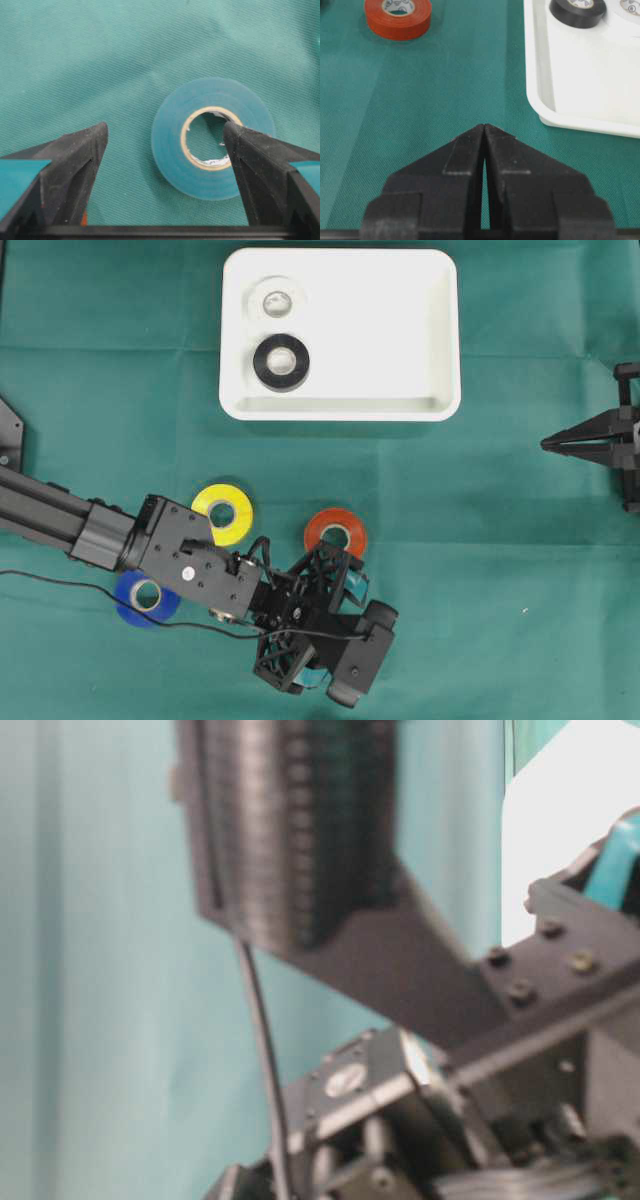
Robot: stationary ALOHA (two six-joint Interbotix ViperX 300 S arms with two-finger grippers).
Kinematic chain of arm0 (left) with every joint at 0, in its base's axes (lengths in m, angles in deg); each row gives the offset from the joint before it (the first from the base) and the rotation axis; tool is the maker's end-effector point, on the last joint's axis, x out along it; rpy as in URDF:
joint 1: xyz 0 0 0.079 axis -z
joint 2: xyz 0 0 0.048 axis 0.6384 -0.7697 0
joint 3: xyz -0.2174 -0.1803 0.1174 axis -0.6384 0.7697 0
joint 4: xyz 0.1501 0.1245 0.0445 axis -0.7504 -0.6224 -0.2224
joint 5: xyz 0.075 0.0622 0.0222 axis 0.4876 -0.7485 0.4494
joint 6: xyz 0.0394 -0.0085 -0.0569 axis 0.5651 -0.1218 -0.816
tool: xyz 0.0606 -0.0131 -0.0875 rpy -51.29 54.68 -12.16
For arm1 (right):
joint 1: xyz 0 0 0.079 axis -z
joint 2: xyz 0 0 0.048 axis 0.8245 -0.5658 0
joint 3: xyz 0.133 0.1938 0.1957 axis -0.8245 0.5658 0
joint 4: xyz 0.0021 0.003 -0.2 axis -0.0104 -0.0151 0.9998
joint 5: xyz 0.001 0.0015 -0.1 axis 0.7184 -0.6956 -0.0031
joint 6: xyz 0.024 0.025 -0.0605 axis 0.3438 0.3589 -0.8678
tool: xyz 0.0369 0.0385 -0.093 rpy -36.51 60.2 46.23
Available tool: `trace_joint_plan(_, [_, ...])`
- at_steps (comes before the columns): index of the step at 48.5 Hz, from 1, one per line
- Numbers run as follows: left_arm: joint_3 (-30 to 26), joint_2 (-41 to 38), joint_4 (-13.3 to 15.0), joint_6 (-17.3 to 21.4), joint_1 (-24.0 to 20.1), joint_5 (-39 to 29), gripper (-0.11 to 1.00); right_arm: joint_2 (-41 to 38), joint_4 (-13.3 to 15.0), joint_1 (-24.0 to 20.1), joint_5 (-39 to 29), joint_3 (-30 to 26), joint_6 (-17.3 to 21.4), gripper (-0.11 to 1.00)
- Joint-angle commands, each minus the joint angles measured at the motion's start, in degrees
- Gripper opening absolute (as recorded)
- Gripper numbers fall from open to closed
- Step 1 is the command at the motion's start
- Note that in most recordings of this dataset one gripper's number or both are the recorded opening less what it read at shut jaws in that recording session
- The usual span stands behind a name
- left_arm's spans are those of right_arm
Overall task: Put the tape into the white case with the left arm.
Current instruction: 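Lower the left gripper and close it on the teal tape roll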
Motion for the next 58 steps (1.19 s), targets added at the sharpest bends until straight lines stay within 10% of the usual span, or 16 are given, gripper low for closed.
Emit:
trace_joint_plan(1, [-1.05, 0.70, -0.09, -0.09, 0.00, 0.26, 0.95, -0.35, 0.09, 0.00, 0.62, -0.53, 0.09, -0.09])
trace_joint_plan(39, [-0.35, -1.58, -0.26, 0.62, -1.85, 0.70, 0.91, -0.35, 0.35, 0.00, 0.88, -0.35, 1.14, -0.09])
trace_joint_plan(52, [0.09, -1.23, -0.26, 1.58, -1.76, 0.53, 0.26, -0.35, 0.35, 0.00, 0.88, -0.35, 1.14, -0.09])
trace_joint_plan(58, [0.62, -0.26, -0.26, 1.76, -1.49, 0.26, 0.23, -0.35, 0.35, 0.00, 0.88, -0.26, 1.14, -0.09])
